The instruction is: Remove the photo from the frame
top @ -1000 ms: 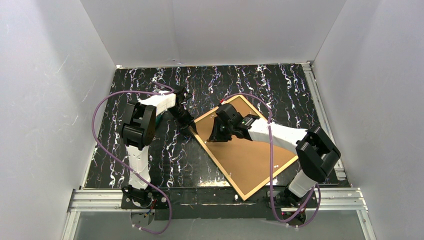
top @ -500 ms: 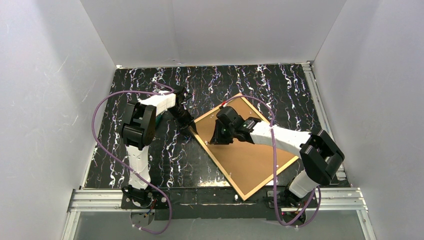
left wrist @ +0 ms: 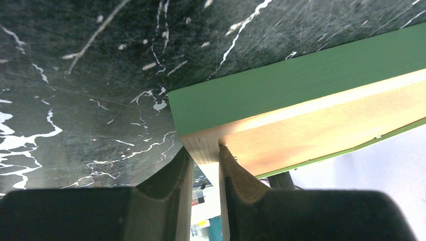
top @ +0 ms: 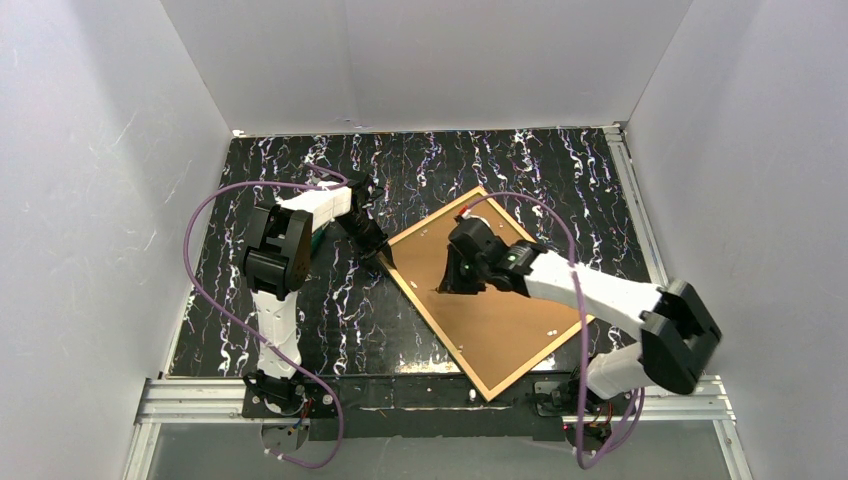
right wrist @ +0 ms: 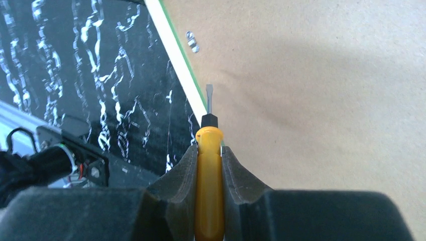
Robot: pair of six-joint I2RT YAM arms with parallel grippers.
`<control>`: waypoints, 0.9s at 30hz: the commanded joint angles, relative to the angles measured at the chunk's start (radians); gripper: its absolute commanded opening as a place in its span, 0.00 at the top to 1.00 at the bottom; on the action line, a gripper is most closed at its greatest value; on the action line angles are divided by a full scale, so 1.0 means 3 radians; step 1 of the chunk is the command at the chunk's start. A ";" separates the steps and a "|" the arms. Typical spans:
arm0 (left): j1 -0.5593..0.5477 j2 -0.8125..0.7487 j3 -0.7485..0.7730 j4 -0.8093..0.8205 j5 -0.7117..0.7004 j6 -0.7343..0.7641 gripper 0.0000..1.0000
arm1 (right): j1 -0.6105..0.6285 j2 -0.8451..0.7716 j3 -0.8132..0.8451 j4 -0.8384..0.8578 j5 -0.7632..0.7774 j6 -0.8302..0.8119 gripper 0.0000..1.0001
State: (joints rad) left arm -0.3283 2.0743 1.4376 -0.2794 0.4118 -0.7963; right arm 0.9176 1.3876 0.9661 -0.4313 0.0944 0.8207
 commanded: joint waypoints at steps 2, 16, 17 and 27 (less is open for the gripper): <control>-0.0010 0.0186 0.0019 -0.0367 0.0006 0.0099 0.87 | 0.0005 -0.0717 -0.0338 -0.0052 0.0062 -0.0115 0.99; -0.0096 -0.0655 -0.0569 0.0035 0.0201 -0.0040 0.30 | -0.0082 -0.1259 -0.0935 -0.0103 0.0199 -0.0048 0.99; -0.0104 -0.0770 -0.0644 0.0063 0.0241 -0.0058 0.29 | -0.0083 -0.1275 -0.0950 -0.0101 0.0198 -0.0043 0.99; -0.0557 -0.1363 -0.1470 0.0767 0.0675 -0.0686 0.18 | -0.0083 -0.1487 -0.1139 0.0005 0.0197 0.0064 0.99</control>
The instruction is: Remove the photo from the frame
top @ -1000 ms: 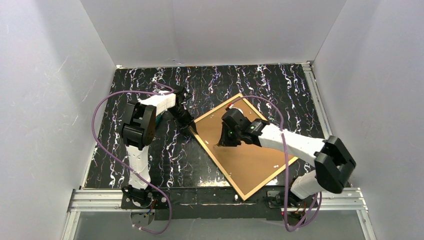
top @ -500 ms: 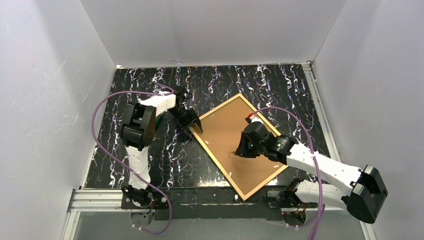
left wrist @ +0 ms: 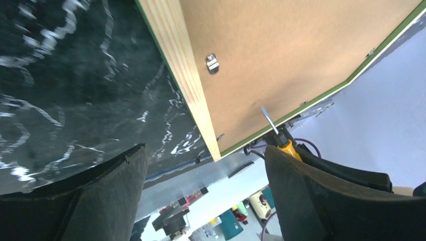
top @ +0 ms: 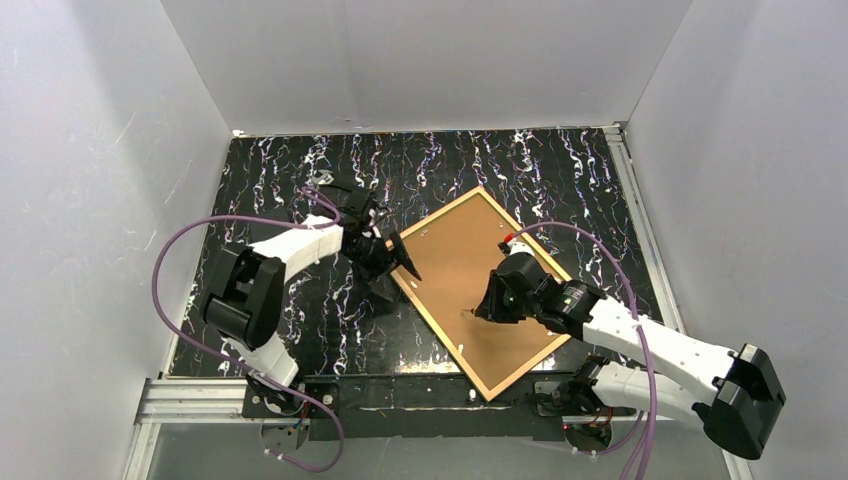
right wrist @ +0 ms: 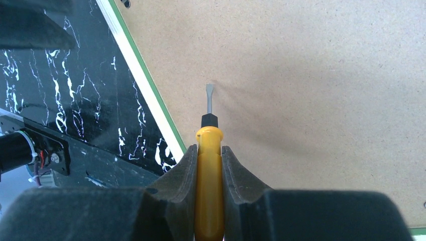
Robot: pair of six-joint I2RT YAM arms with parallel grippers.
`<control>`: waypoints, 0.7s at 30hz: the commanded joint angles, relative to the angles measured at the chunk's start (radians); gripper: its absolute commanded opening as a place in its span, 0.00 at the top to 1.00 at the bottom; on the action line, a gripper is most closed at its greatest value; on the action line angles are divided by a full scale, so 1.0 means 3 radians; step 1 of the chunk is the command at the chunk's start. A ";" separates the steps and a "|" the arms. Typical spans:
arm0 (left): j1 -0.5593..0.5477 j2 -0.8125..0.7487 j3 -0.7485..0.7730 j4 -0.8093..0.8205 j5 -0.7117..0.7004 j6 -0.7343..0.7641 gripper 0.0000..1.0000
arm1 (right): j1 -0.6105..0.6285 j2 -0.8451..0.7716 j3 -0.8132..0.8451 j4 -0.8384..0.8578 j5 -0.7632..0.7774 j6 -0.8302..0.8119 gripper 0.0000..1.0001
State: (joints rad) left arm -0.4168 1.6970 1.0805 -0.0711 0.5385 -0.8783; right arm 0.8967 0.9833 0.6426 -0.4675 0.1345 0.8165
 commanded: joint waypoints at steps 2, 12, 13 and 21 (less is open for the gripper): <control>-0.0445 -0.0139 -0.0455 0.0358 0.0168 -0.0660 0.21 | -0.0013 -0.0201 -0.0083 0.0115 0.0069 0.0112 0.99; -0.0998 -0.0091 -0.1042 0.1225 -0.0483 -0.1351 0.48 | -0.0012 -0.0642 -0.0241 -0.0071 0.0135 0.0243 0.99; -0.1019 -0.0049 -0.1033 0.1242 -0.0485 -0.1354 0.50 | -0.0013 -0.0678 -0.0267 -0.0066 0.0138 0.0257 0.99; -0.1006 0.0137 -0.0747 0.0766 -0.0537 -0.0918 0.86 | -0.0013 -0.0640 -0.0355 -0.0004 0.0047 0.0287 0.99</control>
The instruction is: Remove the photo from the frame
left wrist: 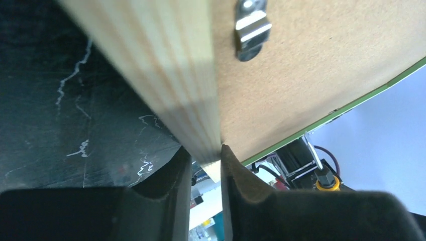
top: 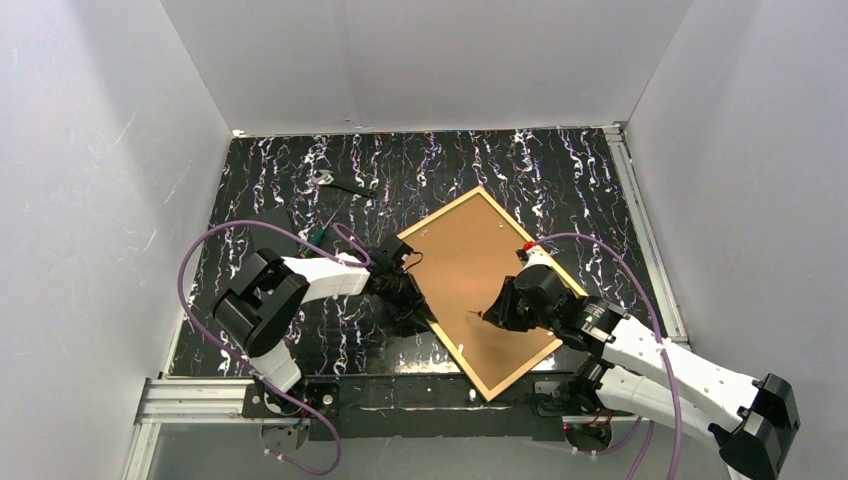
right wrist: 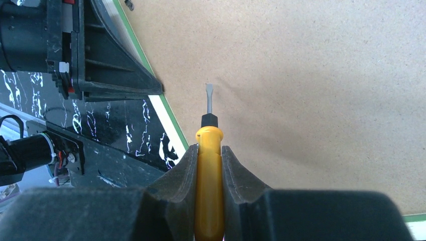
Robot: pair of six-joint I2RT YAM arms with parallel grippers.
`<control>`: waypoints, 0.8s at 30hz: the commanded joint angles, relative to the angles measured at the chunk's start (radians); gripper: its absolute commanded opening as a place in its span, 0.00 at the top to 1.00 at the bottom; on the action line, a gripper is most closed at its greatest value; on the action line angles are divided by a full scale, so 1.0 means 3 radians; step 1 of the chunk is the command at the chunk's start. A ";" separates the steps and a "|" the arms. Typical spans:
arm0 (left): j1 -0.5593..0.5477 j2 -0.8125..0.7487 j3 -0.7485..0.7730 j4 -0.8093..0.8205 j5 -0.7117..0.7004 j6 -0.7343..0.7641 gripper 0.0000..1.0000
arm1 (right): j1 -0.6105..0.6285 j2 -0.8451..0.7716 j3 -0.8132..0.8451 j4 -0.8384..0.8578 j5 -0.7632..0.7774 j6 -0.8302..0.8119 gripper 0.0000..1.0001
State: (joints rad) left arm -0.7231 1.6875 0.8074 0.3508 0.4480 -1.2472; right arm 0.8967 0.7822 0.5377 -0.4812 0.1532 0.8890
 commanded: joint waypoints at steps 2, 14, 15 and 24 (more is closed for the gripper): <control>0.0046 0.0220 0.0343 -0.0888 -0.0270 0.0526 0.95 | -0.0013 0.0050 -0.0007 0.0050 -0.0030 0.0041 0.99; 0.0586 0.1031 0.1723 -0.2341 0.0079 0.2012 1.00 | -0.0004 0.0355 0.0047 0.0307 -0.0210 -0.0015 0.99; 0.0636 0.1080 0.1779 -0.2361 0.0155 0.2046 1.00 | -0.0003 0.0444 0.0077 0.0340 -0.0233 -0.0024 0.99; 0.0795 0.1336 0.2130 -0.2635 0.0440 0.2207 1.00 | 0.0028 0.1178 0.0673 0.0419 -0.0359 -0.0217 0.99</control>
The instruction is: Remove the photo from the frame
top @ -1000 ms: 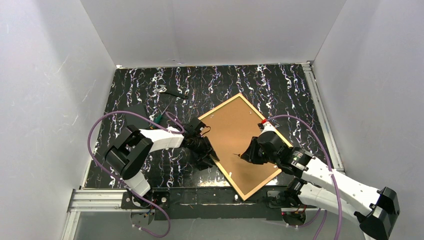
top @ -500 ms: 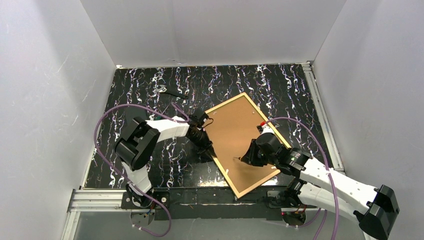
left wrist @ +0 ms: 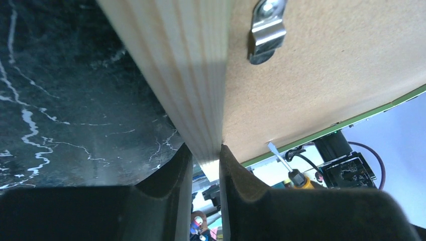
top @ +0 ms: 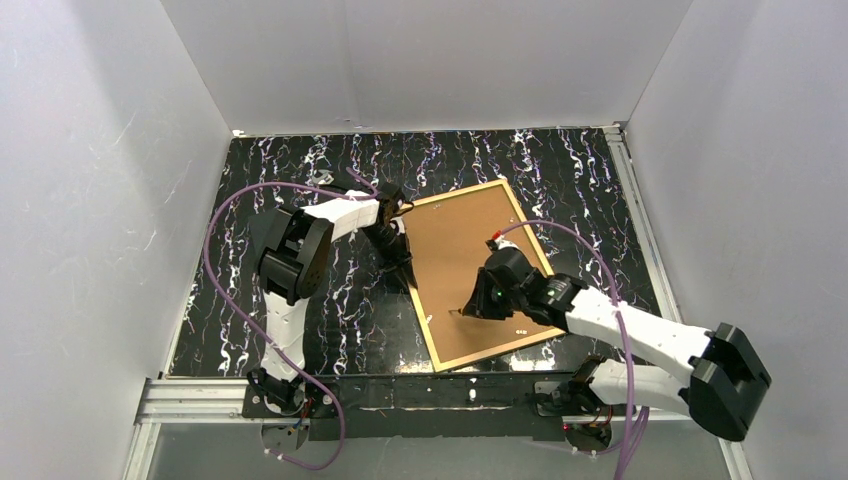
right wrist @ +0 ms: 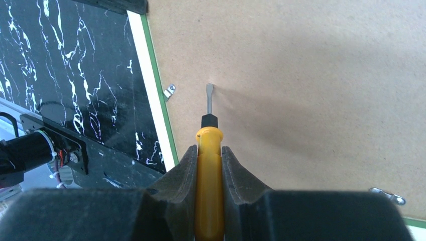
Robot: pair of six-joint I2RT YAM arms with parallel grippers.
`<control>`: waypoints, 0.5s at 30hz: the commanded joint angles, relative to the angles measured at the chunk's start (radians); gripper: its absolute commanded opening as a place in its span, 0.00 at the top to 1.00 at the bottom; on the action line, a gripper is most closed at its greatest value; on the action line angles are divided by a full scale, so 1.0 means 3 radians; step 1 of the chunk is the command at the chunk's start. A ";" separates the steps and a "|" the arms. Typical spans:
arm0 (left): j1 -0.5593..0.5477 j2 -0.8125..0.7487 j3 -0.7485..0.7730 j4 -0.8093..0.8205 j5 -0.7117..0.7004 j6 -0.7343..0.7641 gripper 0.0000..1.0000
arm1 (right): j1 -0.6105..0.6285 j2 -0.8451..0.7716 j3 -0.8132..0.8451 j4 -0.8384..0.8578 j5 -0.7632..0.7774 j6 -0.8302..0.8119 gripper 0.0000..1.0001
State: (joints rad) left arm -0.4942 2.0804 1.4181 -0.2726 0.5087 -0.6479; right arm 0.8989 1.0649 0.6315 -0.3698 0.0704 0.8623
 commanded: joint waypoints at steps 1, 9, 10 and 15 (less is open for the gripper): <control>0.0032 0.0042 0.0081 -0.0543 0.0246 0.0195 1.00 | 0.0020 0.0313 0.0427 0.0037 -0.0089 -0.0124 0.99; 0.0057 0.0063 0.0050 -0.0428 0.0359 0.0070 1.00 | 0.0021 0.0771 0.0747 0.0118 -0.0159 -0.0100 0.99; 0.0057 0.0063 0.0049 -0.0426 0.0362 0.0069 1.00 | 0.0024 0.0827 0.0780 0.0118 -0.0184 -0.0129 0.99; 0.0067 0.0084 0.0049 -0.0415 0.0392 0.0038 1.00 | 0.0054 0.1033 0.0902 0.0167 -0.0366 -0.0176 0.99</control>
State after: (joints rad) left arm -0.4843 2.0907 1.4334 -0.2832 0.5156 -0.6289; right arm 0.9005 1.3479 0.8436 -0.3538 0.0086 0.8322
